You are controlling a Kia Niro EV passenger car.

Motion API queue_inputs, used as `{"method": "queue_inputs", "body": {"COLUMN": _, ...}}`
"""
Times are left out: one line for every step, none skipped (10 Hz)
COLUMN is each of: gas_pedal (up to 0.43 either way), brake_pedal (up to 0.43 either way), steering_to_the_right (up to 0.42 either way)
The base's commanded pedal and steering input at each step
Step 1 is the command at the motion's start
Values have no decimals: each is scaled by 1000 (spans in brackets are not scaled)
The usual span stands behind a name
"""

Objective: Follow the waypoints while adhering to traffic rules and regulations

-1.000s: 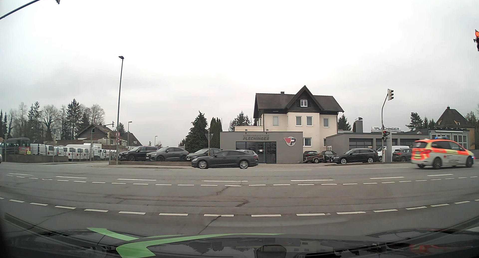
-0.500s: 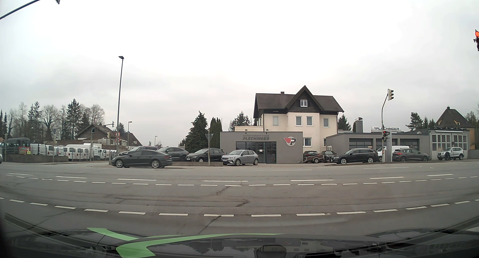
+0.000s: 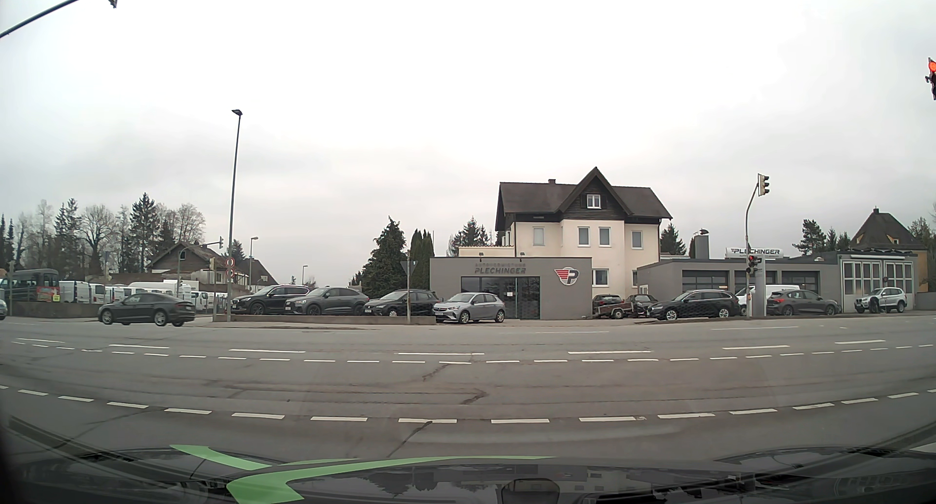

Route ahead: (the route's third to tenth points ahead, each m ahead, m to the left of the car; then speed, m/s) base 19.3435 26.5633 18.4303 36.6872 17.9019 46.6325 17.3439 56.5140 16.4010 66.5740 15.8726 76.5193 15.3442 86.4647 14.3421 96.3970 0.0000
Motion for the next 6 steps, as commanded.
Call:
{"method": "queue_inputs", "body": {"gas_pedal": 0, "brake_pedal": 341, "steering_to_the_right": -3}}
{"method": "queue_inputs", "body": {"gas_pedal": 0, "brake_pedal": 341, "steering_to_the_right": -3}}
{"method": "queue_inputs", "body": {"gas_pedal": 0, "brake_pedal": 341, "steering_to_the_right": -3}}
{"method": "queue_inputs", "body": {"gas_pedal": 0, "brake_pedal": 341, "steering_to_the_right": -3}}
{"method": "queue_inputs", "body": {"gas_pedal": 0, "brake_pedal": 341, "steering_to_the_right": -3}}
{"method": "queue_inputs", "body": {"gas_pedal": 0, "brake_pedal": 341, "steering_to_the_right": -3}}
